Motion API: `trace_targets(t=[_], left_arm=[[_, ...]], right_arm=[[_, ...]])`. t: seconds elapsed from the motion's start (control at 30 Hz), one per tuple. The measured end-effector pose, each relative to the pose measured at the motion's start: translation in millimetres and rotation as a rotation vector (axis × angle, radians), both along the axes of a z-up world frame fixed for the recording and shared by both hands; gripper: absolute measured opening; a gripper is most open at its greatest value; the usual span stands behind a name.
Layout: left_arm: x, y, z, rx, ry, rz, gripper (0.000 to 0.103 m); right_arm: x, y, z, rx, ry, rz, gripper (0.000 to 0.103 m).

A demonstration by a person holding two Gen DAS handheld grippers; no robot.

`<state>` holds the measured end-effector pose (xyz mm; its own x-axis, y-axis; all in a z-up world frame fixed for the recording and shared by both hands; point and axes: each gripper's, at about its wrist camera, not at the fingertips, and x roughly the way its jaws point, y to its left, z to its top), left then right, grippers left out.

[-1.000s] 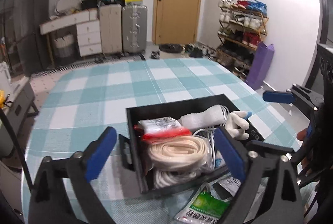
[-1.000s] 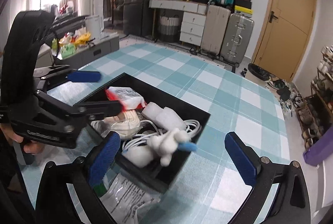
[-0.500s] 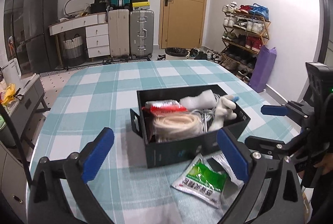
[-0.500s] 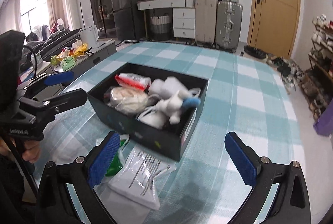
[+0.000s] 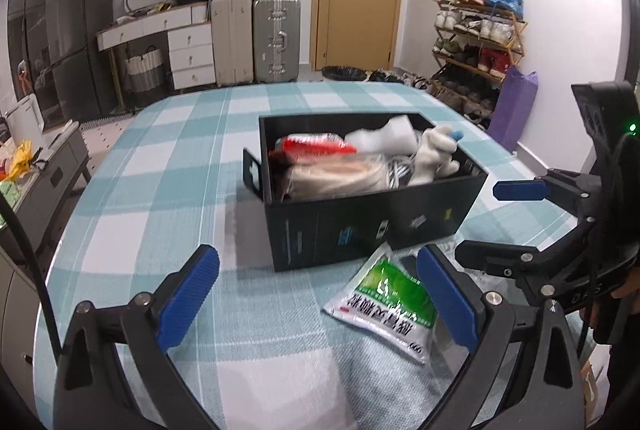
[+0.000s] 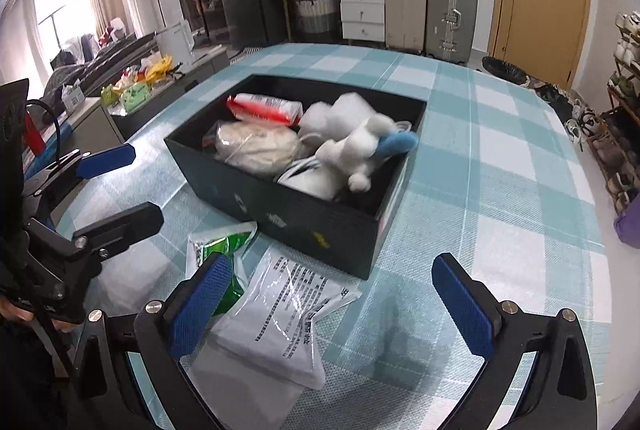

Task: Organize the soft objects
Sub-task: 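Move both grippers toward the green packet and clear printed packet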

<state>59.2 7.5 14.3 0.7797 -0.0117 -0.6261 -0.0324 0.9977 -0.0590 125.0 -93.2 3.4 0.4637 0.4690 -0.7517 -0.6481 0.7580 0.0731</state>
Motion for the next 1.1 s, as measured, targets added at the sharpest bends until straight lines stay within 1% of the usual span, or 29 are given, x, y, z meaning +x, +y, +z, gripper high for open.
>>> trace_targets(t=[0.1,0.23,0.47,0.6,0.7,0.87,1.1], left_arm=[[0,-2,-4,-0.008,0.011,-0.007,0.1],[-1,-3,-5,0.001,0.015,-0.009,0.1],[1,-2,-6,-0.01,0.031,-0.01,0.1],[1,-2,-6,-0.009,0.034,-0.007,0.1],[2,-3,-6,-0.01,0.041,-0.01,0.1],[3,-6,-7,-0.011,0.053,-0.019,0.1],[7,-14,-11,-0.045,0.096,-0.028,0.1]], right_arm=[[-1,4,-4,-0.005,0.019,0.01,0.102],[-1,6,-9,-0.015,0.034,0.017,0.102],[1,9,-22,-0.08,0.061,0.015,0.102],[1,11,-26,-0.078,0.082,0.026,0.102],[1,13,-30,-0.098,0.089,0.028,0.102],[5,4,-32,-0.118,0.096,0.017,0.102],[12,-12,-34,-0.139,0.106,0.002,0.102]])
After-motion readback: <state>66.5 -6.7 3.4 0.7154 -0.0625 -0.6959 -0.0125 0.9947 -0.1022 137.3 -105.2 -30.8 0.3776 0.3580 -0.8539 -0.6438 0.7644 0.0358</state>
